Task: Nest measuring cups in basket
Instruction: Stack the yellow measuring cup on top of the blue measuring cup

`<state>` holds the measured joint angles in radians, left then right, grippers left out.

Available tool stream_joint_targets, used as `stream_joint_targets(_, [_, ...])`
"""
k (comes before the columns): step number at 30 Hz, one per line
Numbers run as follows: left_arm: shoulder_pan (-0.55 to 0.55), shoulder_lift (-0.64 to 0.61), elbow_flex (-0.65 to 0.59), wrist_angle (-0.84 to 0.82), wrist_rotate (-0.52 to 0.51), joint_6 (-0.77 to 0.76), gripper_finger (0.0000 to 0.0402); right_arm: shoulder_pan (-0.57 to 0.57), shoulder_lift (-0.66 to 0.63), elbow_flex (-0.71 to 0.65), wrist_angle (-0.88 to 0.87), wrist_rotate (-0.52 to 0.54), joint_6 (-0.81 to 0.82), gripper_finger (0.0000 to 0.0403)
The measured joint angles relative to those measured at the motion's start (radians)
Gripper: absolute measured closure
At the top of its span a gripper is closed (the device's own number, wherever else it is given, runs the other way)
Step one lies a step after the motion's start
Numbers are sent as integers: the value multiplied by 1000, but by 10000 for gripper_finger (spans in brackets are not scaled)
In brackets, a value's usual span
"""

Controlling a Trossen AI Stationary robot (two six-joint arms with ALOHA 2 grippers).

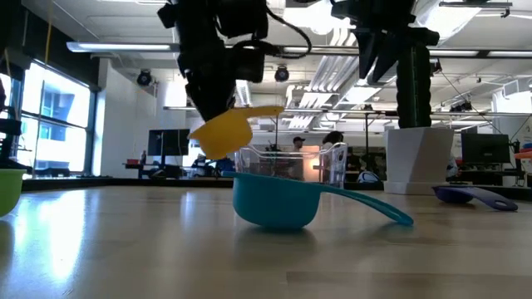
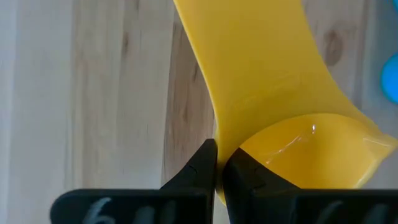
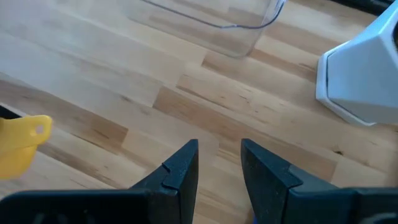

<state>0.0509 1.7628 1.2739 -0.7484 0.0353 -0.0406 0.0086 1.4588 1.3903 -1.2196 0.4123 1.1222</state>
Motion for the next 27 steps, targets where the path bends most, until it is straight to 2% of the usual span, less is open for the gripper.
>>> stream_joint_targets(10, [0,97,-2,-45,6,0,393,0,-6,0,5,-4,-2,290])
stream_joint_targets(27, [-13,99,-2,-47,8,35,381,0,-6,0,5,-4,-4,290])
